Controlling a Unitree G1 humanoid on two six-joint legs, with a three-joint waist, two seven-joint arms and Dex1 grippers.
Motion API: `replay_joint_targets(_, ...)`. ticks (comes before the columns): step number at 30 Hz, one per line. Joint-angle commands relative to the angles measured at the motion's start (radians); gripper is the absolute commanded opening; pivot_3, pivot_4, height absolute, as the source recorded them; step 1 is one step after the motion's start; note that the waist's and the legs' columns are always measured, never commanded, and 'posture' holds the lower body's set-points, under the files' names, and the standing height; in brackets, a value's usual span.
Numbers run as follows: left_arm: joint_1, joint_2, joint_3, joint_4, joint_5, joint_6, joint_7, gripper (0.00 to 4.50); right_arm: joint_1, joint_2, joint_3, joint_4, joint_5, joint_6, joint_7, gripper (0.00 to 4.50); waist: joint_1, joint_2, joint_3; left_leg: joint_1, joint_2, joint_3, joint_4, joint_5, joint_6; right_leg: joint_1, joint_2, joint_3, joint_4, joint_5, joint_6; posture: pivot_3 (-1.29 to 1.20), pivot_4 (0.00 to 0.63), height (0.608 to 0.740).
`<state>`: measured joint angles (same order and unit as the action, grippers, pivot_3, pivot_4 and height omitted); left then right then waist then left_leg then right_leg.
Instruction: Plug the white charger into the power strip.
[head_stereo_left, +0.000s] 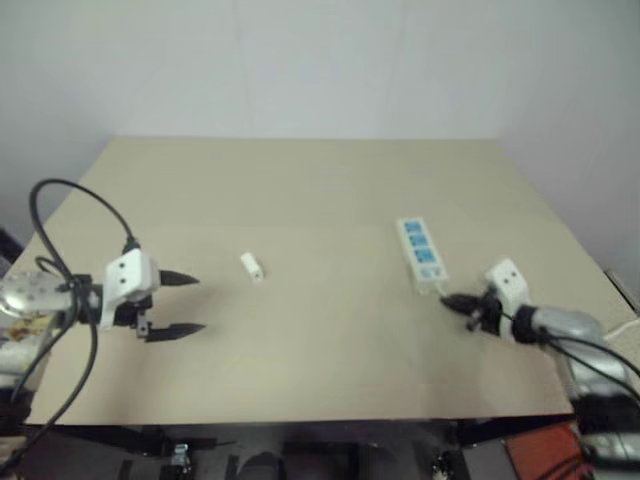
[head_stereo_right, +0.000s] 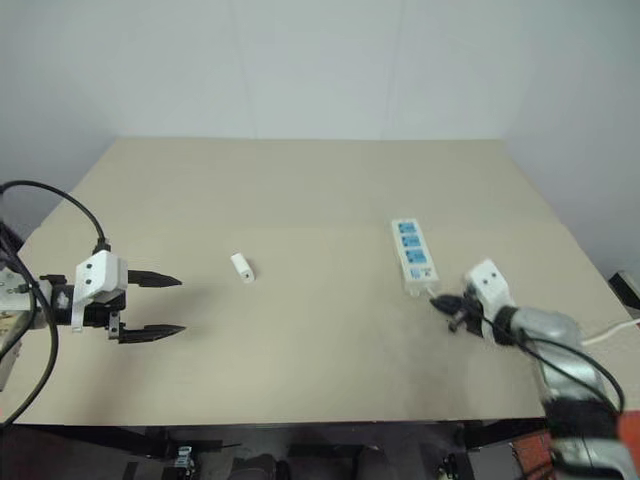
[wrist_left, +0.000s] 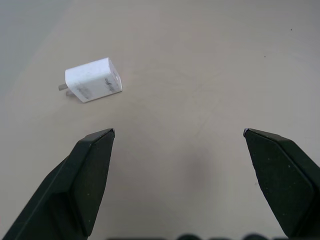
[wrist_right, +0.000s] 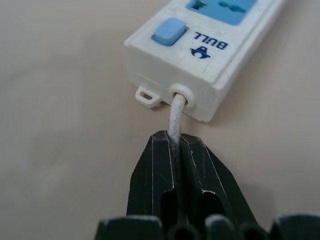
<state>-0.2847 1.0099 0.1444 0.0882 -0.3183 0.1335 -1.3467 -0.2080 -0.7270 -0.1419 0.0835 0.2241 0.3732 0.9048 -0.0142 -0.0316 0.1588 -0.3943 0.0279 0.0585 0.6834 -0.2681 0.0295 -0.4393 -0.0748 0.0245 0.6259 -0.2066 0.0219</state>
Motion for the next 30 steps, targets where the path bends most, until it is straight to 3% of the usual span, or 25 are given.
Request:
replay_joint_targets(1,-0.043,0.001,-0.009,0.013,0.0,-0.022,-0.01,4.5,0.061,0.008,-0.048,-0.115,0.016,0.002,-0.062,0.02,-0.002,0.0,0.0,0.002,0.0,0.001,0.0,0.0,0.0,0.001,0.0,0.001,0.0,0.0,0.0,0.0,0.15,0.74)
replay_joint_targets(2,-0.053,-0.001,-0.017,0.024,0.003,-0.027,-0.013,4.5,0.068,0.02,-0.052,-0.122,0.02,0.013,-0.083,0.02,-0.003,0.0,0.0,0.003,0.0,0.001,0.001,0.0,-0.001,0.002,0.001,0.001,0.0,0.0,0.0,0.0,0.15,0.74)
replay_joint_targets(5,-0.095,-0.015,-0.043,0.057,0.015,-0.041,-0.021,4.5,0.064,0.074,-0.07,-0.148,0.032,0.021,-0.165,0.93,-0.005,0.0,0.0,0.01,0.001,0.003,0.001,0.001,-0.002,0.006,0.006,0.005,0.001,-0.003,0.004,0.0,0.15,0.74)
replay_joint_targets(15,-0.144,-0.025,-0.074,0.113,0.028,-0.078,-0.033,4.5,0.173,0.195,-0.141,-0.338,0.101,0.001,-0.289,4.47,0.0,0.0,0.0,0.005,0.005,0.004,0.001,0.001,-0.003,0.0,0.013,0.011,0.001,0.002,-0.003,0.0,0.15,0.74)
replay_joint_targets(30,-0.141,-0.03,-0.074,0.123,0.041,-0.092,-0.035,4.5,0.113,0.333,-0.082,-0.283,0.061,-0.05,-0.44,4.47,-0.002,-0.001,0.0,0.008,0.005,0.007,0.001,0.001,-0.003,0.001,0.014,0.014,0.002,0.002,-0.003,0.0,0.15,0.74)
